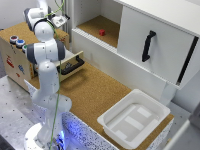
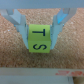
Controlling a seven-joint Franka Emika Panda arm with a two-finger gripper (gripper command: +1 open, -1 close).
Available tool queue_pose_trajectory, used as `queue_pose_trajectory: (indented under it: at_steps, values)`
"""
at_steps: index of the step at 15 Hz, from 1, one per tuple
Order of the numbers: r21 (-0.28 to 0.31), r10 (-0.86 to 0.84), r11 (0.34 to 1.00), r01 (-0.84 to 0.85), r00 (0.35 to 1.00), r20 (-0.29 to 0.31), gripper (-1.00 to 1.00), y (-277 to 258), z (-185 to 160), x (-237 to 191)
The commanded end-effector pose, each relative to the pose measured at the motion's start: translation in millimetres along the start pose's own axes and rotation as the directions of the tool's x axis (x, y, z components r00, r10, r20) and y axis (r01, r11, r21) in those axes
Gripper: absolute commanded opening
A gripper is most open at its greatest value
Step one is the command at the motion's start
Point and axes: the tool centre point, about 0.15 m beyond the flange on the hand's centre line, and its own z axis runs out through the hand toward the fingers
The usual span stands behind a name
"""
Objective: Store the grasped yellow object in the drawer
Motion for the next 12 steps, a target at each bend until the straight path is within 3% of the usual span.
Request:
queue_pose_trajectory:
  at_steps: [1, 7, 12]
  values:
    - [-0.017, 0.148, 0.989, -0.148, 0.989, 0.005, -1.00, 3.5, -25.0, -57.9]
    - [-0.005, 0.283, 0.959, -0.284, 0.956, 0.078, -1.00, -10.2, 4.7, -126.3]
    - [-0.006, 0.319, 0.947, -0.321, 0.941, 0.113, -1.00, -26.0, 56.2, -150.7]
